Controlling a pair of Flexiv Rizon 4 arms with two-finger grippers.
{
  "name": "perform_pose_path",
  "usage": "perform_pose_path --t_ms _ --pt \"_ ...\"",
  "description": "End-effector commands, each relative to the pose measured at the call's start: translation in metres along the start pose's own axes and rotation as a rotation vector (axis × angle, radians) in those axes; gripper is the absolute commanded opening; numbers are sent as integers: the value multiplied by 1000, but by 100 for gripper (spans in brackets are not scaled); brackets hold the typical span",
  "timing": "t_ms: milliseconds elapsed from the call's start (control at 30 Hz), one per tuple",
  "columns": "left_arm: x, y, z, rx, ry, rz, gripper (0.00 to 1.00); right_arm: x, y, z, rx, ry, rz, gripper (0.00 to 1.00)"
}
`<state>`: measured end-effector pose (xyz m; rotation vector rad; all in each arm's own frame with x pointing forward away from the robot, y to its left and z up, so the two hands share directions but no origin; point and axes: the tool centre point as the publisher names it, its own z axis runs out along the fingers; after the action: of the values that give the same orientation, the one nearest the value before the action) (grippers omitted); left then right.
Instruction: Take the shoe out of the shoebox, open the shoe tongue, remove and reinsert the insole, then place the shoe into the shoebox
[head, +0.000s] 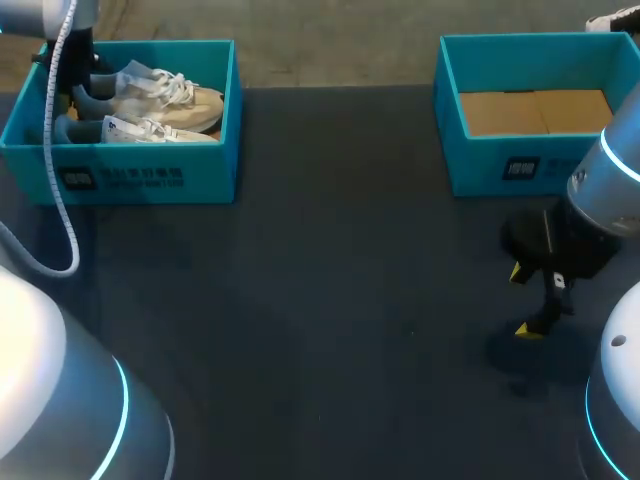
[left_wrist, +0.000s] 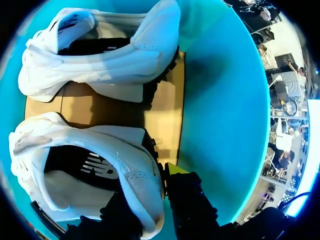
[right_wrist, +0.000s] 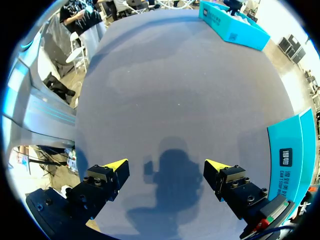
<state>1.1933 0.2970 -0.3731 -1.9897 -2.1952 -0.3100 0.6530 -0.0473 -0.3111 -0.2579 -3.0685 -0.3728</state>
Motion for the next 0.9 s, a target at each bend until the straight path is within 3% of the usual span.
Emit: perform_pose_path --t_ms 33,233,300,400,500,600,900 --pt "2 1 -1 1 -13 -1 34 1 -1 0 0 -3 -1 100" --pt "3 0 -4 5 -47 -6 49 1 -1 0 0 -3 -1 100" --pt "4 0 -6 6 -53 -6 61 1 -1 0 0 -3 -1 100" --pt "3 0 -9 7 -68 -12 66 1 -1 0 0 -3 -1 100" --pt "4 0 -18 22 -106 -5 76 1 -1 0 0 -3 -1 100" --pt "1 -1 -28 10 -114 4 93 1 -1 0 0 -3 -1 100" --pt "4 -8 -62 -18 -129 20 100 1 -1 0 0 -3 -1 100"
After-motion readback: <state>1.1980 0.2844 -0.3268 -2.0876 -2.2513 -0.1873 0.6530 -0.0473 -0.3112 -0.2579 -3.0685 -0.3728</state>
